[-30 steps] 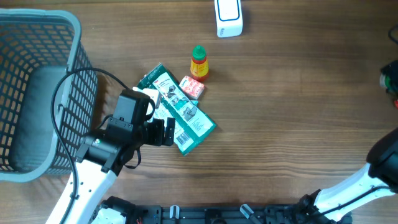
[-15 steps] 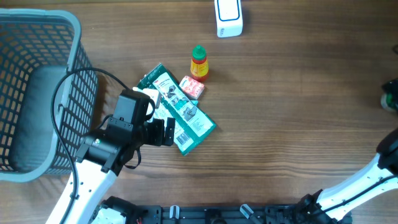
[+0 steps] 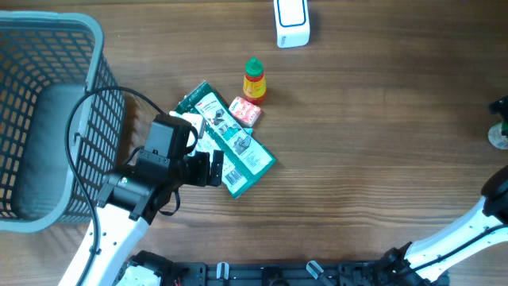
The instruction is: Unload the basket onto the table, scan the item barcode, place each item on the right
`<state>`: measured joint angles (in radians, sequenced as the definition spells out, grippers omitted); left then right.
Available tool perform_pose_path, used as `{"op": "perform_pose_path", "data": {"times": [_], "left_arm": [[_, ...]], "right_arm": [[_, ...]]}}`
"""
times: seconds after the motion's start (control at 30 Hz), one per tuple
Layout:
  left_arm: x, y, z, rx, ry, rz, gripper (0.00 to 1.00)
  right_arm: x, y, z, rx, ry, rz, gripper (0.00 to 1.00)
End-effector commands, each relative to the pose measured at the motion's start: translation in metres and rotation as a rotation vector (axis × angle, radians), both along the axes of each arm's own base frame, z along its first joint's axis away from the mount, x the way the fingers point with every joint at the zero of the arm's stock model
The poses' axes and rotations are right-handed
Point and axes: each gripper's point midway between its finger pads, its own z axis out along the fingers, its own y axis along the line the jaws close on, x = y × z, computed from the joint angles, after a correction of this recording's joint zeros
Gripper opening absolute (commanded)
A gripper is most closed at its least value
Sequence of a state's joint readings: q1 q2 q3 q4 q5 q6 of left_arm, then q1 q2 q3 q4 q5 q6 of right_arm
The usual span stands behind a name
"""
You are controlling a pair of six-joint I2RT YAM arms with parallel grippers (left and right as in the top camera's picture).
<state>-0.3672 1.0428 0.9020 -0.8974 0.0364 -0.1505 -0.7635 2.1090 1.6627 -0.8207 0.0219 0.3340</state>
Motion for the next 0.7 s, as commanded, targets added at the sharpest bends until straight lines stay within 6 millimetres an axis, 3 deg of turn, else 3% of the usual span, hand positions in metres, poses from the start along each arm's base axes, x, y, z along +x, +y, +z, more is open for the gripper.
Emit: {"op": "perform_pose_path", "data": {"times": [0.0, 0.03, 0.2, 0.27, 0.4, 0.47, 0.5, 0.67], "left_arm": [[-0.001, -0.001, -0.001, -0.004, 0.005, -0.016, 1.0], [-0.001, -0.001, -0.001, -0.003, 0.005, -0.016, 1.0], [-0.001, -0.001, -0.001, -0.003, 0.005, -0.016, 1.0], [-0.001, -0.001, -0.001, -0.004, 0.005, -0.016, 1.0], [-0.001, -0.001, -0.001, -0.003, 0.005, -0.016, 1.0], [-0.001, -0.001, -0.001, -0.003, 0.005, -0.016, 1.0], [-0.001, -0.001, -0.001, -0.003, 0.005, -0.016, 1.0], [-0.001, -0.001, -0.001, -0.004, 0.005, -0.016, 1.0]], "right_arm": [[0.015, -0.007, 0.071, -0.096, -0.114, 0.026, 0.99], [0.016, -0.007, 0.099, -0.129, -0.155, 0.017, 1.0], [0.016, 0.012, 0.157, -0.144, -0.288, -0.071, 1.0], [0.021, 0.036, 0.179, -0.094, -0.364, -0.078, 1.0], [0.035, 0.097, 0.199, 0.098, -0.46, -0.048, 1.0], [0.054, 0.161, 0.2, 0.318, -0.488, 0.037, 1.0], [0.059, 0.181, 0.2, 0.385, -0.488, 0.048, 1.0], [0.071, 0.252, 0.2, 0.587, -0.436, 0.002, 1.0]]}}
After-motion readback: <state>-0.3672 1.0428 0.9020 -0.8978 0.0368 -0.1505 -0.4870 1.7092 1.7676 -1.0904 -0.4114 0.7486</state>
